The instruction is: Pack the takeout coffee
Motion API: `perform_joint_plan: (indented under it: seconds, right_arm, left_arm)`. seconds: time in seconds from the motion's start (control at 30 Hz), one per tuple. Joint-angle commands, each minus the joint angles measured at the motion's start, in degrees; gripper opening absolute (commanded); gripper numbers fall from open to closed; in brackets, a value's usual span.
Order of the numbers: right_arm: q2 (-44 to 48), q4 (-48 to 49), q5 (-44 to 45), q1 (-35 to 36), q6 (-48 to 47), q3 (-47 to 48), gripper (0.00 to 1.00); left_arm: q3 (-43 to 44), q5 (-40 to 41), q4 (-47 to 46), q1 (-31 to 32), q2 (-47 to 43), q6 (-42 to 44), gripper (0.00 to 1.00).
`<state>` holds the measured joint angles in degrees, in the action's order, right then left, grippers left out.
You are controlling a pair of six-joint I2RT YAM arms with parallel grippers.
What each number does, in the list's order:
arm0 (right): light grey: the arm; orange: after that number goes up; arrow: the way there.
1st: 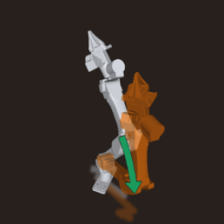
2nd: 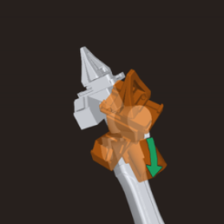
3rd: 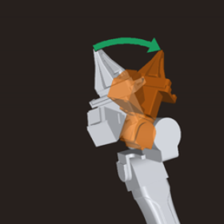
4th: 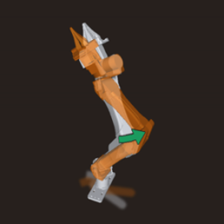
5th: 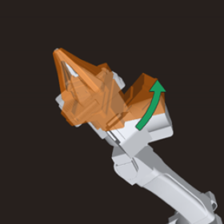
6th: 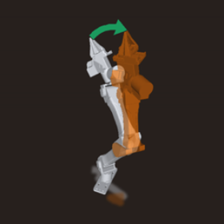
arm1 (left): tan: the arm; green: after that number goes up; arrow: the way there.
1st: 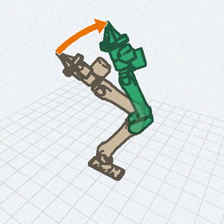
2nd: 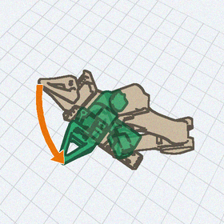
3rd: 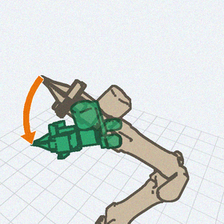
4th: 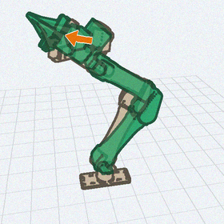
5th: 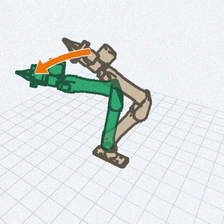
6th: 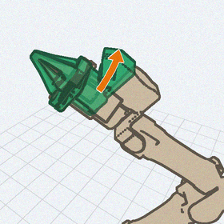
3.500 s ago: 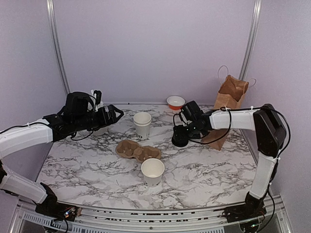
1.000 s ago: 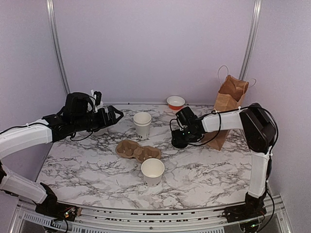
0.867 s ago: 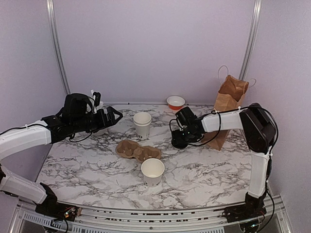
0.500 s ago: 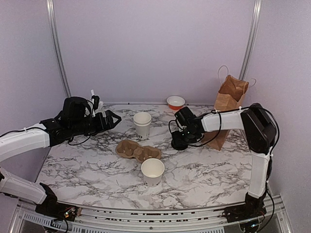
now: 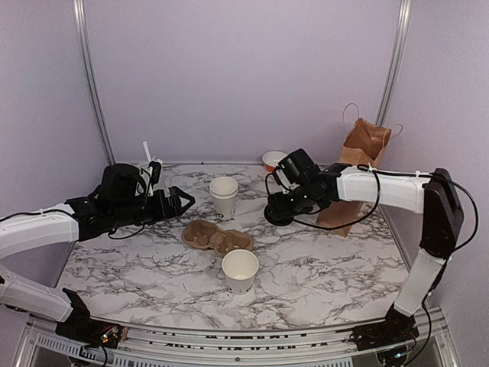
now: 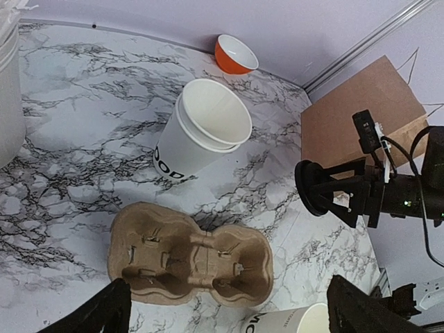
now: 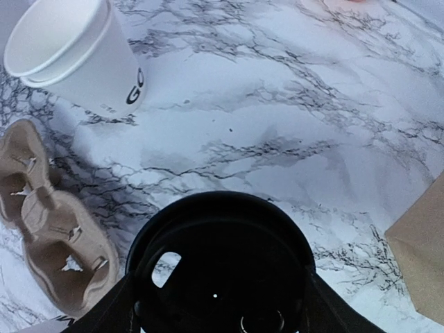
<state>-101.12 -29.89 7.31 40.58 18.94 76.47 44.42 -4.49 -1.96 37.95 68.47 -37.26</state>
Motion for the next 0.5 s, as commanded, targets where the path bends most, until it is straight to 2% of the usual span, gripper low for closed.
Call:
perform_joint_plan:
  seconds: [0.0,0.37,0.47]
  right_arm:
    - [5.02,-4.64,-1.06,2.94,-1.6,0.84,0.63]
    - [11.41,-9.08,-0.2,17.33,-2.73,1.11,0.63]
    - [11.33,-9.57,0.93,20.77,-2.77,1.48,0.64]
  left_arm:
    - [-2.11,-0.85,-4.7,0.46,-1.43,-1.89,0.99]
    - [-6.01,-1.64,-4.09,0.45,-4.0,-3.04,0.99]
    - [-6.29,-1.03,-2.01,2.59,-4.91,-2.75,0.99]
